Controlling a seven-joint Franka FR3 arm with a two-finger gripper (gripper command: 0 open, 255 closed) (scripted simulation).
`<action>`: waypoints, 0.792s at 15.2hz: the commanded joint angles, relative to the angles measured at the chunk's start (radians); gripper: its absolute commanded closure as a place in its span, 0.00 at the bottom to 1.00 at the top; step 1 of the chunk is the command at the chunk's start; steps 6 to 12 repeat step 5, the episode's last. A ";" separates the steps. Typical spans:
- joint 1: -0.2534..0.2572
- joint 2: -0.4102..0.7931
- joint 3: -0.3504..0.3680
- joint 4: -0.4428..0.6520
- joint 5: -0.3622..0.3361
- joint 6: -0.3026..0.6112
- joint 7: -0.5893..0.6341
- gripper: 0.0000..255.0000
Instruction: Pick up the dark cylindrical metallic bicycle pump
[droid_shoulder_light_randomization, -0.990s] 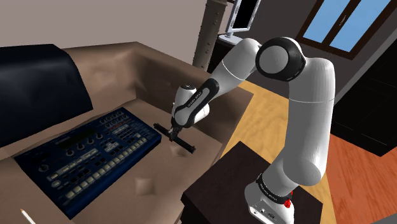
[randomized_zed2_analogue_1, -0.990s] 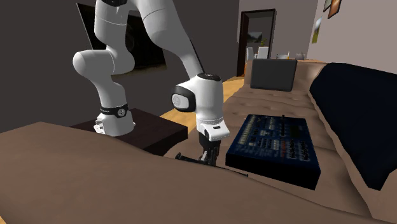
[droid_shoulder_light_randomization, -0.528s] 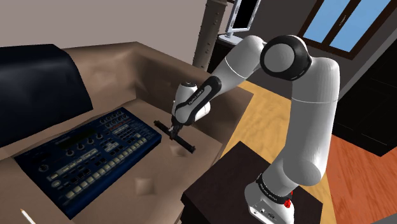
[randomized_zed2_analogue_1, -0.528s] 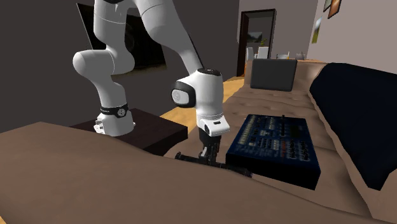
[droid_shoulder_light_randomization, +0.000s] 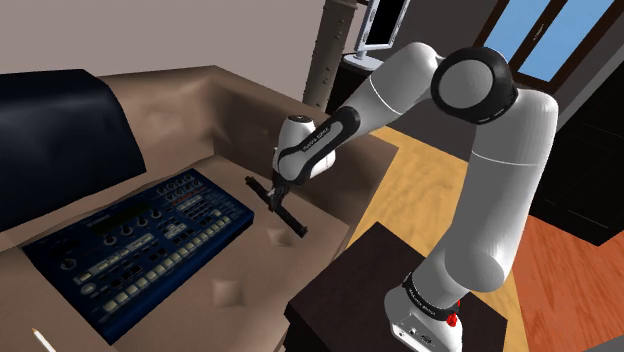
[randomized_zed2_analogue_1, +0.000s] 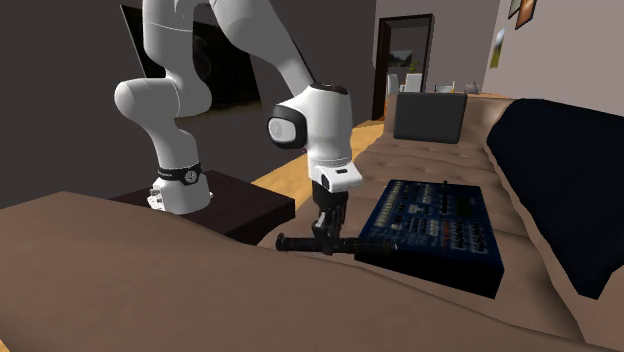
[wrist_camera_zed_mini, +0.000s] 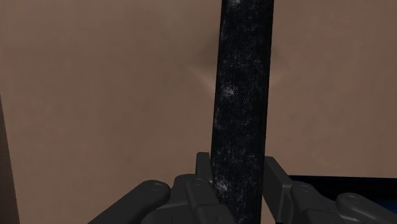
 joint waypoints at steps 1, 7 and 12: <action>0.001 -0.023 0.001 0.000 0.001 -0.022 0.002 1.00; 0.000 -0.050 0.002 -0.002 0.003 -0.048 0.002 1.00; 0.000 -0.050 0.002 -0.002 0.003 -0.048 0.002 1.00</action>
